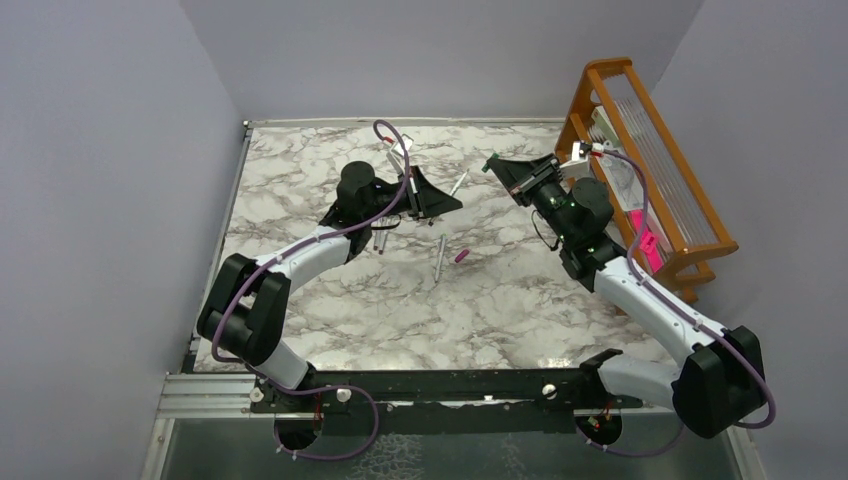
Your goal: Insert the pens into the pen caps
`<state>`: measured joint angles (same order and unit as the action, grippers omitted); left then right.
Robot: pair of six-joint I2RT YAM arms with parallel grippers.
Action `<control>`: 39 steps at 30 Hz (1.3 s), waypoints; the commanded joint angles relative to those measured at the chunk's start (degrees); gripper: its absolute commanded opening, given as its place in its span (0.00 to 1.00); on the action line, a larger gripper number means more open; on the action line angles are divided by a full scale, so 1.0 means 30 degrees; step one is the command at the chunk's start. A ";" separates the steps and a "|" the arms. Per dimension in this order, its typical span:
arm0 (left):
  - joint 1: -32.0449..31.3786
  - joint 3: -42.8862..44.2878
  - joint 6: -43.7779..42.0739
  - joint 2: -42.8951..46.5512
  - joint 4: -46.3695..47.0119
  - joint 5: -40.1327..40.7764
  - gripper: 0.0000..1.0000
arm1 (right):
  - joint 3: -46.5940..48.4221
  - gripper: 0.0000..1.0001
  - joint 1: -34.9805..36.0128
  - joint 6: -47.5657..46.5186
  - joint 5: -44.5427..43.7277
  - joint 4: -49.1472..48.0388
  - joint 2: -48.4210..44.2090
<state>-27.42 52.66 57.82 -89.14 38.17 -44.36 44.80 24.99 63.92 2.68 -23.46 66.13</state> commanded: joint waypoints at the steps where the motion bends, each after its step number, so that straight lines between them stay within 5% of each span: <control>1: -0.0093 0.0034 0.0002 0.0739 0.1333 -0.0818 0.00 | -0.0041 0.01 -0.0185 0.0364 0.1433 -0.1136 0.0194; 39: -0.0536 0.0756 -0.0502 0.0242 0.1926 -0.2206 0.00 | -0.0157 0.01 -0.0827 -0.0155 0.3073 -0.0974 0.1124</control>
<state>-28.64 52.86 57.08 -89.12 41.60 -49.60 44.80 22.81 64.23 10.04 -25.30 68.82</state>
